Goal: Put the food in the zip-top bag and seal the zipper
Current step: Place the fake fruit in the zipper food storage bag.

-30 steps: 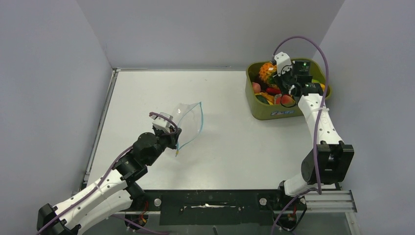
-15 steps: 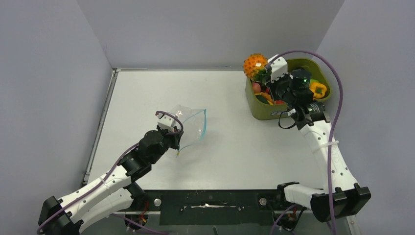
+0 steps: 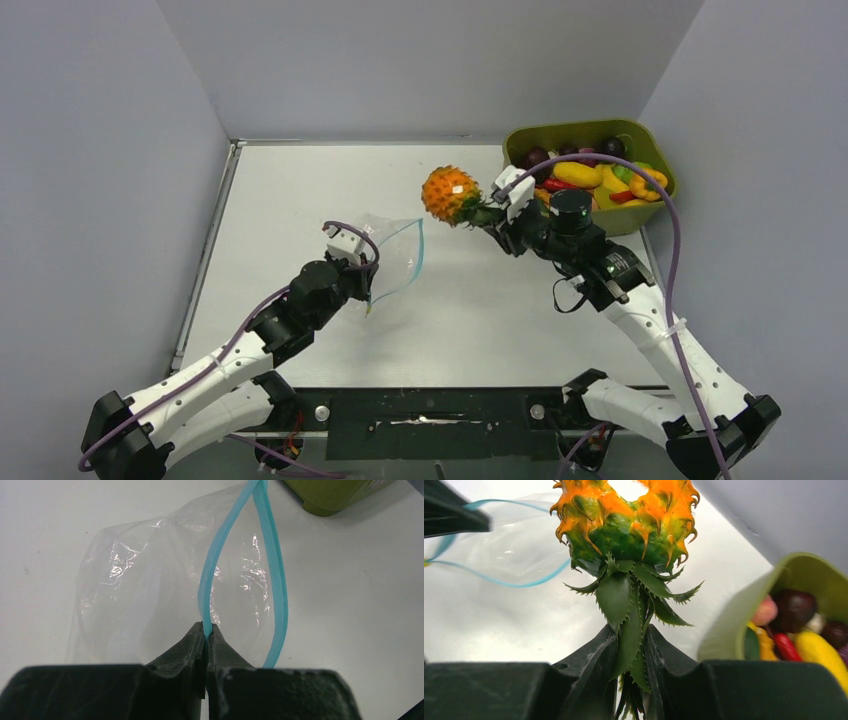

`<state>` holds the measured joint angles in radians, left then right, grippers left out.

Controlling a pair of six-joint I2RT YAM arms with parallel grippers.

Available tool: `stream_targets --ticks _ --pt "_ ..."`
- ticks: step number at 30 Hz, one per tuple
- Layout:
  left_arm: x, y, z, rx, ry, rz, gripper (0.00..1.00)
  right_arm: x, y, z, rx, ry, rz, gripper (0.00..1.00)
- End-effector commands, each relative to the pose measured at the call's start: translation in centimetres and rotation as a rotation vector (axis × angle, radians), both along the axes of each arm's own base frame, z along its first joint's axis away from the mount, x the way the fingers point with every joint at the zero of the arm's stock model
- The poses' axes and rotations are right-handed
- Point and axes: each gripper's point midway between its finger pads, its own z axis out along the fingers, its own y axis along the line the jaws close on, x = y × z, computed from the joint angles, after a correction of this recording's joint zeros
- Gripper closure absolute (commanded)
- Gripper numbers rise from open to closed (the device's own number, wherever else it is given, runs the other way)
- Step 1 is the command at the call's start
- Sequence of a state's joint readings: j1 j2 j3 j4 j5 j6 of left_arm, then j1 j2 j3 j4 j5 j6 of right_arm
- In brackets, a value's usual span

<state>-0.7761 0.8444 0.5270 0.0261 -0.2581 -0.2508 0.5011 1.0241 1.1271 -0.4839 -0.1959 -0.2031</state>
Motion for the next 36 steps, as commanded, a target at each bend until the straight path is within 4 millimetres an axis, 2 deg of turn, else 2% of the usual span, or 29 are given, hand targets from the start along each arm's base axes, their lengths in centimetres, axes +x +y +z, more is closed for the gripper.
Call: stream_targets --ticks 1,7,11,17,25,30,36 --pt "0.9 -0.5 4.1 -0.081 -0.084 0.011 1.00 -3.1 3.9 1.7 0.132 -0.014 0.138 0.81" --pt "0.6 -0.7 3.8 -0.102 -0.082 -0.004 1.00 -6.4 7.7 -1.2 0.132 0.065 0.264 0.81" --pt "0.4 -0.8 3.8 -0.115 -0.085 -0.012 1.00 -7.4 9.0 -3.4 0.081 0.114 0.293 0.80" --pt "0.2 -0.8 4.0 -0.123 -0.095 -0.020 1.00 -7.1 8.6 -6.4 -0.015 0.173 0.249 0.80" --pt "0.3 -1.0 4.1 -0.124 -0.108 -0.034 1.00 -6.3 7.4 -8.6 -0.106 0.227 0.168 0.80" --pt "0.0 -1.9 4.3 -0.122 -0.122 -0.088 1.00 -6.0 7.8 -9.0 -0.123 0.260 0.145 0.80" --pt "-0.5 -3.0 4.3 -0.106 -0.143 -0.174 1.00 -5.8 9.6 -8.8 -0.076 0.307 0.141 0.79"
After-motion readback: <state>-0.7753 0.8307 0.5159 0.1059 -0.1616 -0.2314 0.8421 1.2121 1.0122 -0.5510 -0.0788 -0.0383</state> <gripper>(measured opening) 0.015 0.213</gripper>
